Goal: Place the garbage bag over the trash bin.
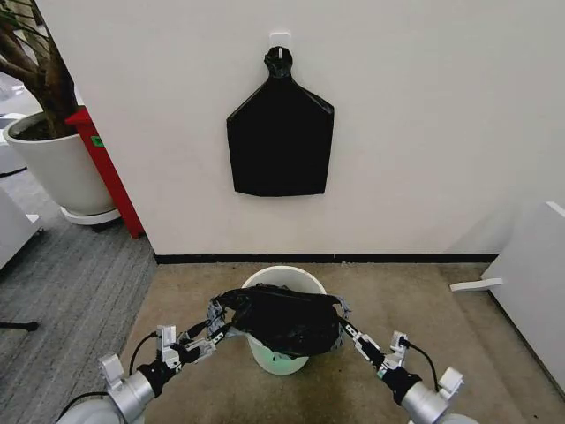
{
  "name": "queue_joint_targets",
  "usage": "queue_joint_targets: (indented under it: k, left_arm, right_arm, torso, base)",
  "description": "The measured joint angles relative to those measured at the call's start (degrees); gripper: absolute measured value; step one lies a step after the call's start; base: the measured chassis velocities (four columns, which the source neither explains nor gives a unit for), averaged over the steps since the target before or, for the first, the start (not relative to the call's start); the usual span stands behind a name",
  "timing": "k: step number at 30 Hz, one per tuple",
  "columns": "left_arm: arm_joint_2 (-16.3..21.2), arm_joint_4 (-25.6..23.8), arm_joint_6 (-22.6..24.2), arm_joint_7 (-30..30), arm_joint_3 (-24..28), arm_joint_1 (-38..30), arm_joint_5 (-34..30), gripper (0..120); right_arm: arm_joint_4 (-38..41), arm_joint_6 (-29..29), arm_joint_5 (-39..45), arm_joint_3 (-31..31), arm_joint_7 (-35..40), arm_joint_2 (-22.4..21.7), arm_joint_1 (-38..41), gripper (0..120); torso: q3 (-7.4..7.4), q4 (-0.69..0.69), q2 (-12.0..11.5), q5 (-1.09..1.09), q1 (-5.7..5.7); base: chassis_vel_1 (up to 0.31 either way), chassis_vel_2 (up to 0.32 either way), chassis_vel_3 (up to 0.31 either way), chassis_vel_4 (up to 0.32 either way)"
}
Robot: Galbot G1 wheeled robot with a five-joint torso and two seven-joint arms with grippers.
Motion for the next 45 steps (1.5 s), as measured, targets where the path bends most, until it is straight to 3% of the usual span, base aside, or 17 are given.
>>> queue_joint_targets:
  k: [15,30,45]
  left_arm:
    - [-0.37,0.09,-0.33,2.21,-2.40,1.35,1.20,100]
    - [-1.86,1.76,0.37,3.73,-2.74,2.21,0.54,100]
    - [-3.99,3.07,0.20,4.08,-0.95,2.01,2.02,100]
  right_arm:
    - [-3.40,1.21,-5.99,-0.45,-4.75,-0.62,0.67,99]
    - [-5.38,1.32,-6.58,-1.01,-6.08,-0.40,1.84,98]
    - [-3.50,1.23,-5.97,-1.45,-5.25,0.09,0.09,48]
  torso:
    - [0.00,0.00,0.00,0.00,0.00]
    - [0.00,0.00,0.00,0.00,0.00]
    - [0.00,0.00,0.00,0.00,0.00]
  base:
    - [0.000,0.000,0.000,0.000]
    - [0.000,0.000,0.000,0.000]
    - [0.000,0.000,0.000,0.000]
